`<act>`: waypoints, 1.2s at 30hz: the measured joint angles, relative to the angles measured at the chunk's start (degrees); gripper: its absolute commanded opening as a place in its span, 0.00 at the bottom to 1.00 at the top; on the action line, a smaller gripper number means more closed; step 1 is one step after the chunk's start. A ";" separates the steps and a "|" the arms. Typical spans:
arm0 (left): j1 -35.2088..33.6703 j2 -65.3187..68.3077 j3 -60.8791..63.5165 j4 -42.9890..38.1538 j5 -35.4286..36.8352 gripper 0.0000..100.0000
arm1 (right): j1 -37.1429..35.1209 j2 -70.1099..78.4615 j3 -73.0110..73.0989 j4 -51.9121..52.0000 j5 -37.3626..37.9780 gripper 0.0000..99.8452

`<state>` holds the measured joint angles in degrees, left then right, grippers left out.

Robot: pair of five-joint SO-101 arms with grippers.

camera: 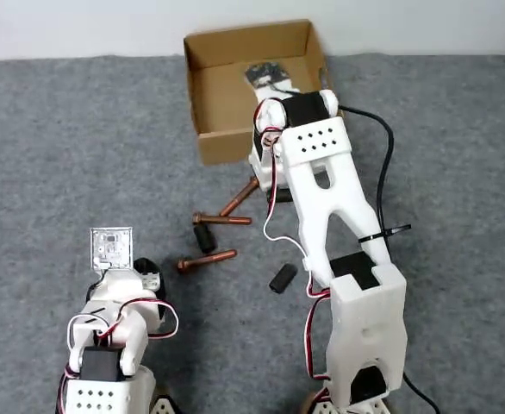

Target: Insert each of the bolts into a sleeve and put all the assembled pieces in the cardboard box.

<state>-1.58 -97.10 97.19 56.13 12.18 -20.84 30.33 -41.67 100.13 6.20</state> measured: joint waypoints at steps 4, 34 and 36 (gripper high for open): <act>0.00 0.00 0.00 0.00 0.00 0.00 | 0.09 4.13 -0.09 0.00 8.62 0.19; 0.00 0.00 0.00 -0.09 0.00 0.00 | 0.09 15.65 -0.09 -9.93 34.37 0.22; 0.00 0.00 0.00 -0.09 0.00 0.00 | 0.44 15.65 -0.09 -9.93 34.55 0.26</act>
<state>-1.58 -97.10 97.19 56.04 12.18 -20.40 45.98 -41.76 90.20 40.75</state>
